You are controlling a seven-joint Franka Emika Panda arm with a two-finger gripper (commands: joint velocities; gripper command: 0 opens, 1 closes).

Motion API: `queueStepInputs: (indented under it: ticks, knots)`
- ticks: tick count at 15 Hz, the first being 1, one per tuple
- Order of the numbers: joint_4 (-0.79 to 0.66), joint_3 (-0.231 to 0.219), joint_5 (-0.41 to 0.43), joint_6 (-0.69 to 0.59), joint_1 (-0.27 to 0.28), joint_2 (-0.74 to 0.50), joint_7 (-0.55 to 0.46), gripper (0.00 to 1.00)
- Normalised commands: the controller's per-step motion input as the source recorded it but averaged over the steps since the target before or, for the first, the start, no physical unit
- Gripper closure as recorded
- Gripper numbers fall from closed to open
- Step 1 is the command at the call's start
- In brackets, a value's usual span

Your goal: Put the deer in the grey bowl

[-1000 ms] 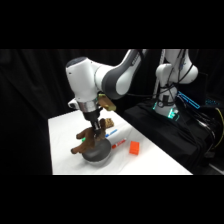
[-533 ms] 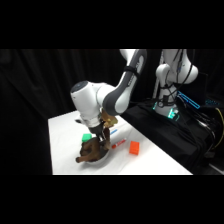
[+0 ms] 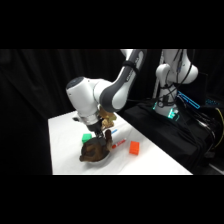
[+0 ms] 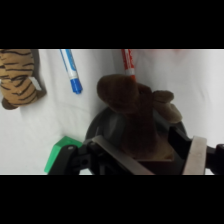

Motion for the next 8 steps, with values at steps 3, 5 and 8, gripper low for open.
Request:
queueStepInputs:
  ticks: [3,5,8]
  knots:
    - [0.01,0.012,0.051,-0.40,-0.039,-0.43,-0.16,0.00]
    - [0.01,0.014,0.095,-0.35,-0.055,-0.42,-0.13,0.00]
    - [0.04,0.023,0.140,-0.21,-0.054,-0.27,-0.11,0.00]
